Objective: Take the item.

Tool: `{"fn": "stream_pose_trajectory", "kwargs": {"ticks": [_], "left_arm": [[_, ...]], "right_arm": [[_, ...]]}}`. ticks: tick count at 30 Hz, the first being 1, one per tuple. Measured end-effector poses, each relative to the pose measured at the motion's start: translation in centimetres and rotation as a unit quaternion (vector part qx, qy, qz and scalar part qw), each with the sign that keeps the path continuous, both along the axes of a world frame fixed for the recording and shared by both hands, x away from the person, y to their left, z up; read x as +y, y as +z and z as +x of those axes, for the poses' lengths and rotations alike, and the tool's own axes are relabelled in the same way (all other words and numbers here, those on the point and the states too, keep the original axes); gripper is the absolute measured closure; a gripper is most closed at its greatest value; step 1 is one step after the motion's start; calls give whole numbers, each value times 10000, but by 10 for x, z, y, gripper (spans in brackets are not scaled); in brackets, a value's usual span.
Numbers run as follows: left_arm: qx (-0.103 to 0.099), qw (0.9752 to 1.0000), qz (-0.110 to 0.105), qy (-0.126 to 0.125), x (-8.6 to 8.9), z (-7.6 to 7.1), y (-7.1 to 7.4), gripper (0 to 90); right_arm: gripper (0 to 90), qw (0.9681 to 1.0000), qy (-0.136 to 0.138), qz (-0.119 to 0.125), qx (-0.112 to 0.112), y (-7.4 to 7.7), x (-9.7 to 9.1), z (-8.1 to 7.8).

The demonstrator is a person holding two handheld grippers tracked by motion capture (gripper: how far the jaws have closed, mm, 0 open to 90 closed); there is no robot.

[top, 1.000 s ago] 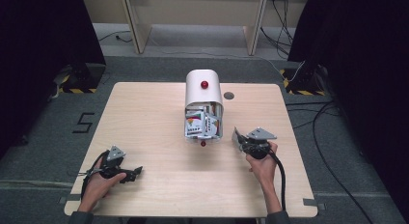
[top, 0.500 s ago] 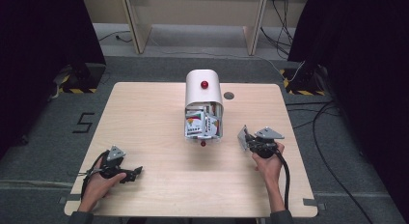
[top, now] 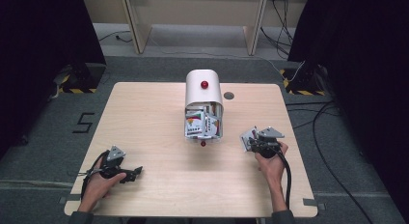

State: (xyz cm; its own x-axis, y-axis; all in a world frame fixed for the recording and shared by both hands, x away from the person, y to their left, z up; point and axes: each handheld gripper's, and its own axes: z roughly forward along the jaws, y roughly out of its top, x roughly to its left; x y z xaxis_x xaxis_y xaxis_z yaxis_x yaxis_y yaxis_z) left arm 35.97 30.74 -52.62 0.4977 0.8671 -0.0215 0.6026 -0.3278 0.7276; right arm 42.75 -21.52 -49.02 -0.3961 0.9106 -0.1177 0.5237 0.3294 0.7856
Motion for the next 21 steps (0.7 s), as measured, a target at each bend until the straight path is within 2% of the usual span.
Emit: {"fn": "stream_pose_trajectory", "kwargs": {"ticks": [2, 5, 6, 8, 11, 15, 21], "left_arm": [[0, 10000, -1, 0, 0, 0, 0, 0], [-2, 10000, -5, 4, 0, 0, 0, 0], [-3, 10000, -6, 4, 0, 0, 0, 0], [-1, 10000, -2, 1, 0, 0, 0, 0], [0, 10000, -1, 0, 0, 0, 0, 0], [0, 10000, -1, 0, 0, 0, 0, 0], [0, 10000, -2, 1, 0, 0, 0, 0]], "right_arm": [[628, 9999, -64, -148, 30, 0, -1, 1], [614, 9997, -123, -183, 55, -1, -1, 1], [585, 9997, -152, -188, 104, -3, 0, 1], [569, 9998, -118, -49, 152, -5, 2, 2], [553, 9997, -110, -53, 208, -6, 4, 2], [512, 9995, -84, 114, 274, -7, 2, 2], [466, 9997, -145, 191, 111, 0, -3, -1]]}}
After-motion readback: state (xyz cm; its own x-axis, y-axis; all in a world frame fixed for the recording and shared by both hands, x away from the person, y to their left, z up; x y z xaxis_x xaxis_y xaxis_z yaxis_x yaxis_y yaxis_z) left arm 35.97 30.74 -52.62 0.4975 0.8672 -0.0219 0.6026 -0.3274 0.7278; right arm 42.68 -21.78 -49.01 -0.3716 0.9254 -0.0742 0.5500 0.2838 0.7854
